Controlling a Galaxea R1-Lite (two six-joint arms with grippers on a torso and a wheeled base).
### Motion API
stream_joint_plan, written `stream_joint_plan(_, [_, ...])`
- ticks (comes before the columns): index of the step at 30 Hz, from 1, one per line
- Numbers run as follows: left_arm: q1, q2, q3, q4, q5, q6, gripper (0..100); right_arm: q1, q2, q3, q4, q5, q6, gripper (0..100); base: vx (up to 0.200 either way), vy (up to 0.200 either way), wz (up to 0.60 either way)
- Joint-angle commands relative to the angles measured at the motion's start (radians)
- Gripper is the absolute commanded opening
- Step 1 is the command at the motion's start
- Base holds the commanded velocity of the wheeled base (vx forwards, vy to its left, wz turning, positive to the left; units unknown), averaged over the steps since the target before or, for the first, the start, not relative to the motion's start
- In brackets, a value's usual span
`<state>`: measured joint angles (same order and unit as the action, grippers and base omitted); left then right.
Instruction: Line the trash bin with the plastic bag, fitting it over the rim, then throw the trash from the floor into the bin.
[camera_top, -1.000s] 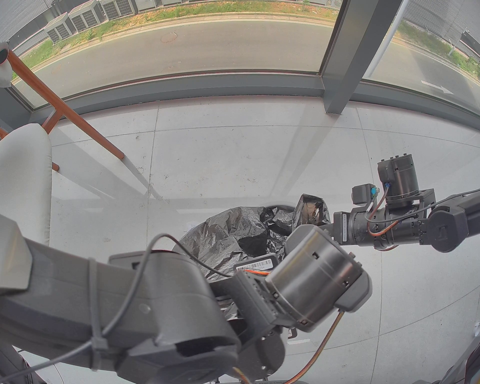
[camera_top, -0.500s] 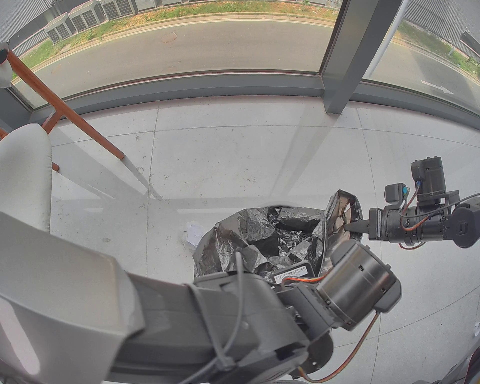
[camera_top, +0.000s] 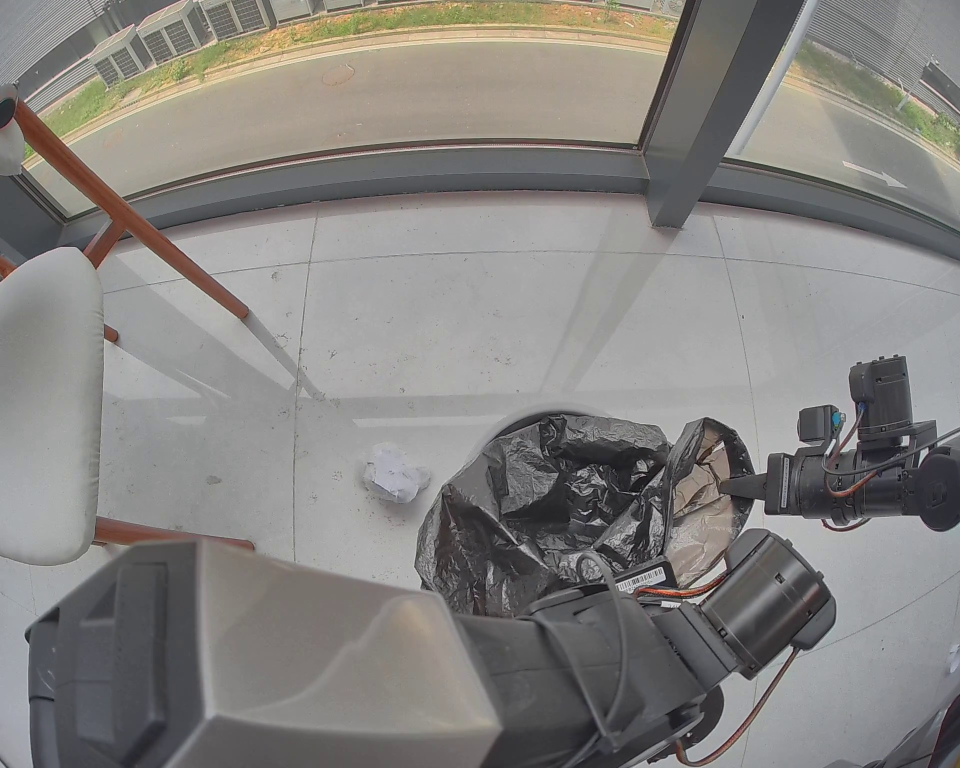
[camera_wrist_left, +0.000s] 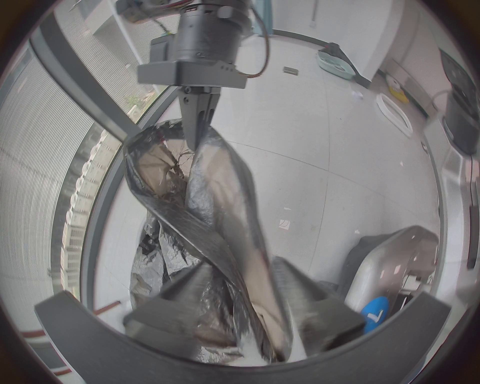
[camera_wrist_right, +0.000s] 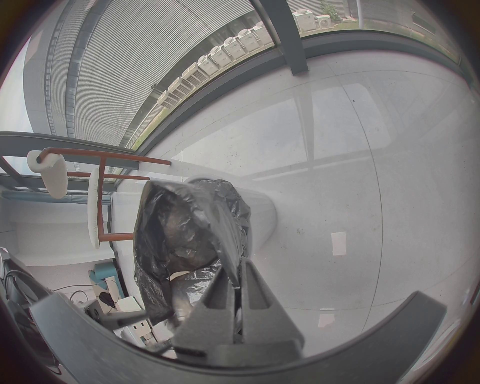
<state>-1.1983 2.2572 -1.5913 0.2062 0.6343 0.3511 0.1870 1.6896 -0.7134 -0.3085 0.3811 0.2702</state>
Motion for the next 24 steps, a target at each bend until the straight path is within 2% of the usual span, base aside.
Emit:
stream_joint_plan(1, [0.006,0.018,-0.009,-0.005,0.007,-0.067,100,-0.004,0.01,0.055,-0.066,-0.001,0.001,0,0.0,0.0,0.0])
stream_joint_plan(6, [0.013,0.067,-0.012,-0.011,0.013,-0.095,100,-0.001,0.021,0.115,-0.152,-0.004,0.0,0,0.0,0.0,0.0])
stream_joint_plan(8, [0.011,0.079,-0.015,-0.057,0.025,-0.095,100,-0.001,0.021,0.127,-0.167,-0.004,0.0,0,0.0,0.0,0.0])
stream_joint_plan(12, [0.006,0.111,-0.009,-0.152,0.042,-0.092,100,-0.004,0.018,0.126,-0.179,-0.002,0.001,0,0.0,0.0,0.0])
stream_joint_plan(24, [0.022,0.166,-0.099,-0.2,0.045,-0.087,100,0.0,0.013,0.117,-0.179,-0.002,0.001,0,0.0,0.0,0.0])
